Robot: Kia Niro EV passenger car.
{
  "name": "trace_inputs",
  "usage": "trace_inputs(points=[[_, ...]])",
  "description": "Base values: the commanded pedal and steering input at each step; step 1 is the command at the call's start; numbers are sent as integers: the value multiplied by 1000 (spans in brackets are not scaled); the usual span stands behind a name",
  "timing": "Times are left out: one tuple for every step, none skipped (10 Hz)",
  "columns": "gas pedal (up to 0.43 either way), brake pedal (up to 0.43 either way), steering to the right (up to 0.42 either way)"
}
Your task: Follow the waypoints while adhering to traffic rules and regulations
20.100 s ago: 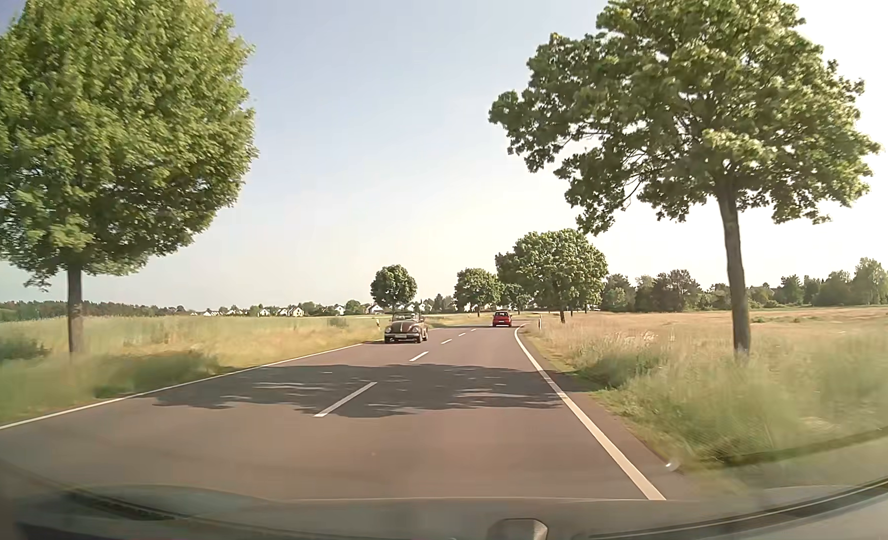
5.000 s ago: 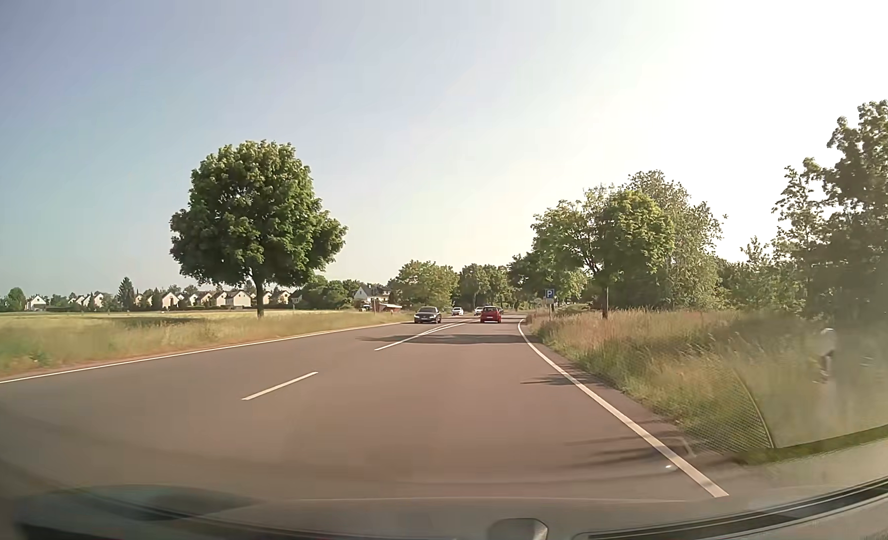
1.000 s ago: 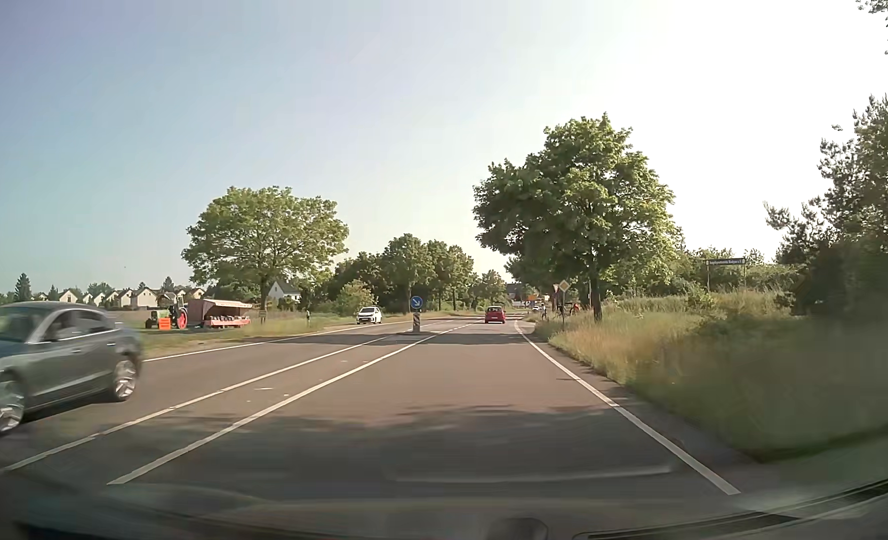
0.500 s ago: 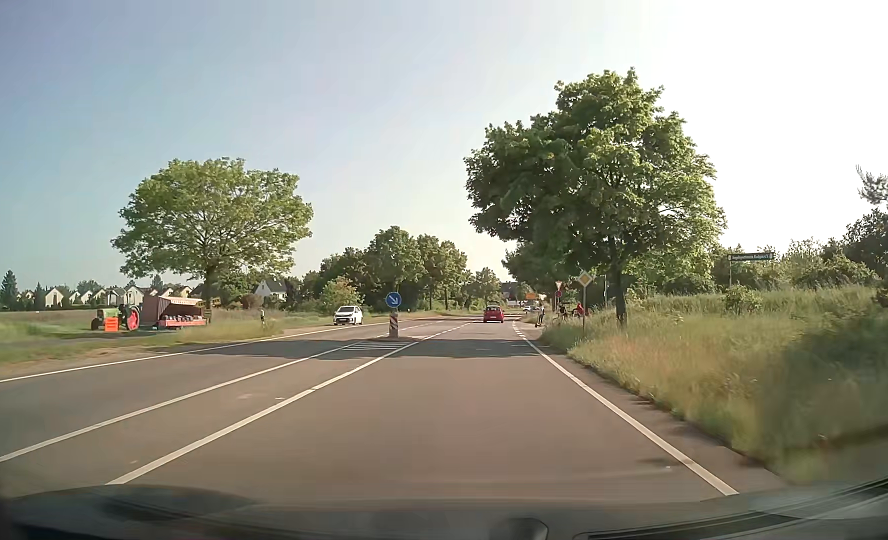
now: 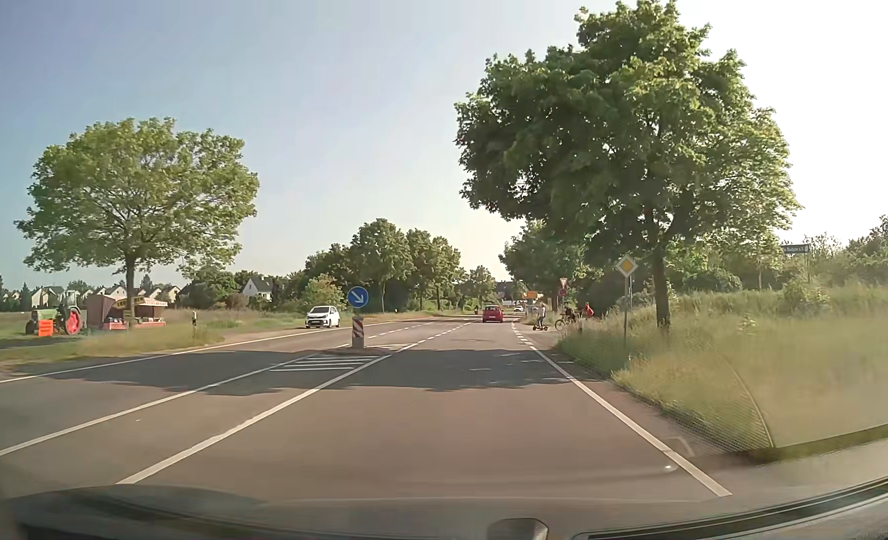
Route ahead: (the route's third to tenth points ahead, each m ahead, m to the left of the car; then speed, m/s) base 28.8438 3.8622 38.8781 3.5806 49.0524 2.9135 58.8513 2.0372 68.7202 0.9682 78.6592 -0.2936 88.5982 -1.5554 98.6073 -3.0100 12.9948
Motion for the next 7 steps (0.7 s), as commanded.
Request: trace_inputs(points=[[28,30,6],[28,30,6],[28,30,6],[28,30,6],[28,24,6],[28,30,6],[28,30,6]])
